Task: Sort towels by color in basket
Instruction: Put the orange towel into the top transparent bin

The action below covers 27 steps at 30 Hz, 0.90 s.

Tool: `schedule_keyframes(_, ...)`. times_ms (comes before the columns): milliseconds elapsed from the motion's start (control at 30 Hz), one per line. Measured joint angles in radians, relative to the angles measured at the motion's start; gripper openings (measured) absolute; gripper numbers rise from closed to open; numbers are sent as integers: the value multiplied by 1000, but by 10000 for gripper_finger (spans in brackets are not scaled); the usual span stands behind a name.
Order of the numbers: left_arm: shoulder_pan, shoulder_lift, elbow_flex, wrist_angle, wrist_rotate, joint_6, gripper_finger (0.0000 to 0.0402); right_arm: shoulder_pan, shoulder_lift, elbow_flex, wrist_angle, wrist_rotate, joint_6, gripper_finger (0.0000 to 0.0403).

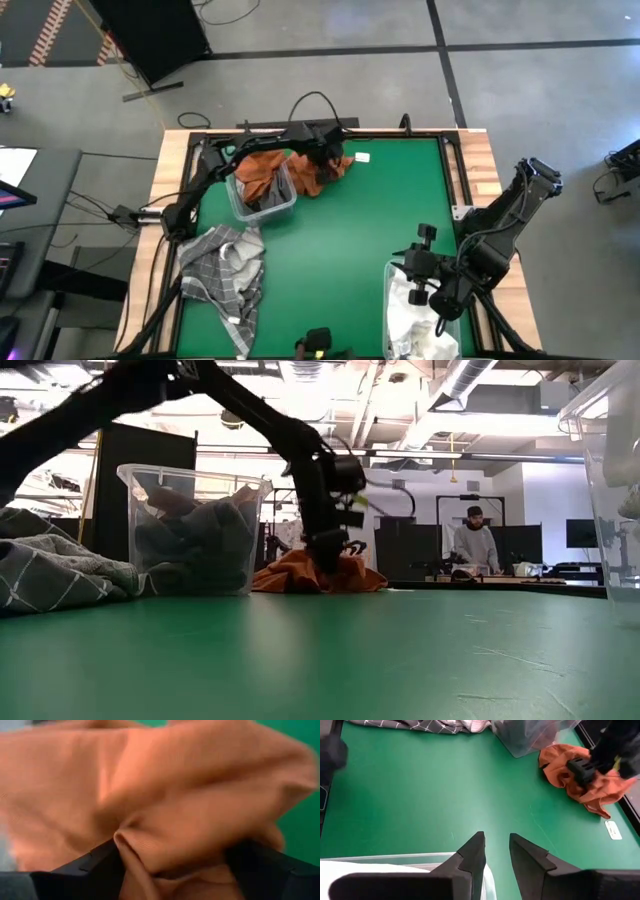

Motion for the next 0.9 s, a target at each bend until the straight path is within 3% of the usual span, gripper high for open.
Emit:
schedule_keyframes(267,16,82,65,-62,62,-10,293,0,0,0,-3,0,0,120)
schedule_keyframes(400,20,87,86,-71,127,-12,220,0,1,0,0,0,1,120)
schedule_keyframes(633,34,75,94,-99,103,16,29,0,1,0,5,0,1,120)
schedule_keyframes(900,19,36,143,-149,100,61,7,0,1,0,5,0,2,120)
